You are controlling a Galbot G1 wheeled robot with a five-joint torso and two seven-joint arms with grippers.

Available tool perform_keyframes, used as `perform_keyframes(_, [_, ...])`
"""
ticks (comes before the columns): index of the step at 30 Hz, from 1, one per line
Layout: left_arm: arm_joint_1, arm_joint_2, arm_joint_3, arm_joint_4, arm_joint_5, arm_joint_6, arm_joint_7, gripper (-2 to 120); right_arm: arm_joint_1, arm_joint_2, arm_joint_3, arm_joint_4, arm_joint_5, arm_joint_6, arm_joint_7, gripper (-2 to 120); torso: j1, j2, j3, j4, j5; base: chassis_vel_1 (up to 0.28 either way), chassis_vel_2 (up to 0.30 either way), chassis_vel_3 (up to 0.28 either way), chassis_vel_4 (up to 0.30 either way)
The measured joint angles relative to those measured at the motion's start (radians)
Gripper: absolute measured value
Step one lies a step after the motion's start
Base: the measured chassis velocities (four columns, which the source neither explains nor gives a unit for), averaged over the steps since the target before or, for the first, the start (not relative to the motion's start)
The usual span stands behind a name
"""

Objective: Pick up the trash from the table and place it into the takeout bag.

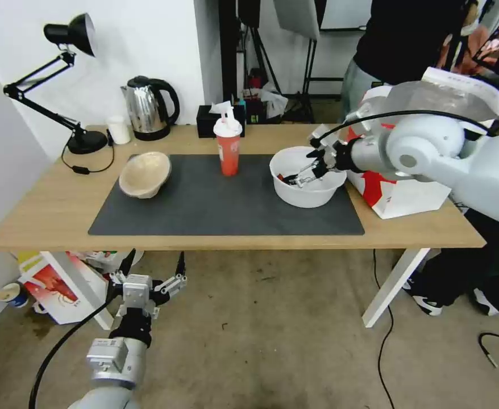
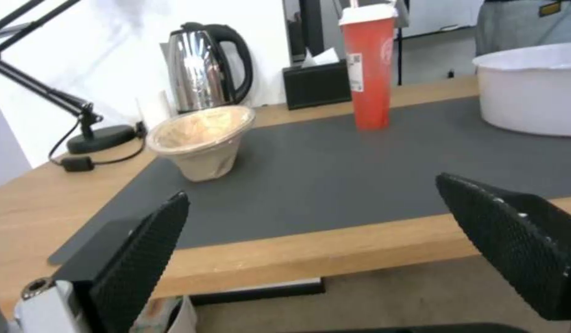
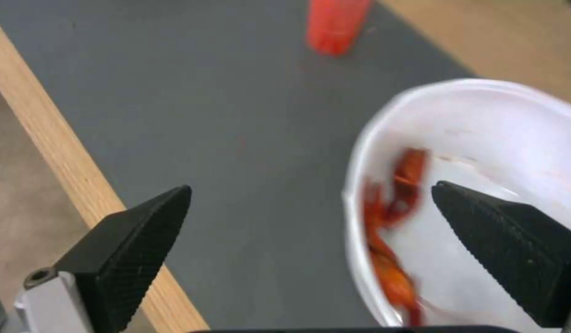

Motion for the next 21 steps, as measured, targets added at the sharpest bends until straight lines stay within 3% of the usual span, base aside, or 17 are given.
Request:
perform_keyframes(4, [0.000,0.000,0.000,0.000,0.000,0.000,0.000,100,0.025,0.074,-0.050,-0.078,0.012,0.000,0.006,100,0.000,0.000,0.000,-0.0010,0.0006,0.000,0.000,0.000,0.000])
perform_keyframes(21, [0.000,0.000,0.000,0.000,0.000,0.000,0.000,100,0.028,0.127,-0.066,-0.120,0.010,0.002,0.003,100,0.000,0.000,0.000,-0.0014,0.0003,0.000,0.000,0.000,0.000])
